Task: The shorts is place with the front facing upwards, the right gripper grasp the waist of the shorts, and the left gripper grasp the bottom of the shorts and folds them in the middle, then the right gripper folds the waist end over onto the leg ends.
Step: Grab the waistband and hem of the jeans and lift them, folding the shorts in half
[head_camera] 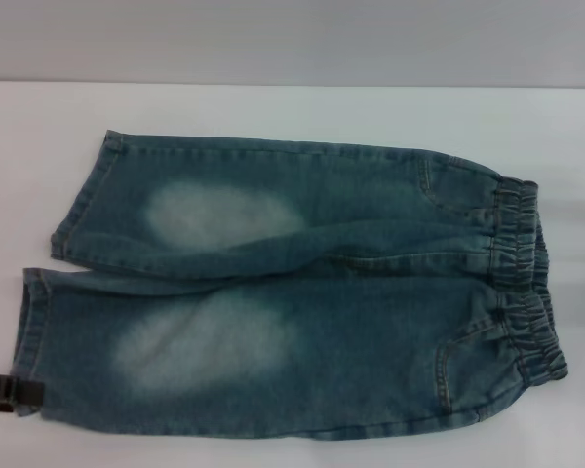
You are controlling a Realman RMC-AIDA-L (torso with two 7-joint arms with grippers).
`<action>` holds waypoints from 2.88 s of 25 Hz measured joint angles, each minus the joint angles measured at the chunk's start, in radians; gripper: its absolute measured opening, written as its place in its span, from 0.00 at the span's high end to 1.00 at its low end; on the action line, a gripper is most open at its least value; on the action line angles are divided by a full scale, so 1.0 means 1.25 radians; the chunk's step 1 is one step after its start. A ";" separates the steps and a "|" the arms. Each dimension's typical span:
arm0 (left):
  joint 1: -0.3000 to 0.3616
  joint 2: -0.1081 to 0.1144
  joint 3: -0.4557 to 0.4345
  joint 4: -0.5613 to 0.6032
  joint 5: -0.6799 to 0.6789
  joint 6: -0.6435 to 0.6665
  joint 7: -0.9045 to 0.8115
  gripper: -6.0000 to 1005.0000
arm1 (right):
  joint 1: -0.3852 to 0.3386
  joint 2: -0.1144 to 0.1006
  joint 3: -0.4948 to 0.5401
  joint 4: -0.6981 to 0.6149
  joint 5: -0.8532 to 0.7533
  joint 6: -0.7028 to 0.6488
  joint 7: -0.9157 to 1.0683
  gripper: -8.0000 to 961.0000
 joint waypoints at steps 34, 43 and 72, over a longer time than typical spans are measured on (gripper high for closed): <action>-0.033 -0.022 0.002 0.001 0.000 0.006 0.004 0.24 | -0.014 0.001 0.005 0.005 0.000 -0.002 0.005 0.47; -0.035 -0.021 -0.002 0.002 0.000 -0.017 -0.001 0.33 | -0.015 0.001 0.007 0.005 0.001 -0.003 0.006 0.47; -0.037 -0.039 -0.043 0.054 0.072 -0.051 -0.049 0.99 | -0.014 -0.001 0.001 -0.003 -0.001 -0.007 0.025 0.47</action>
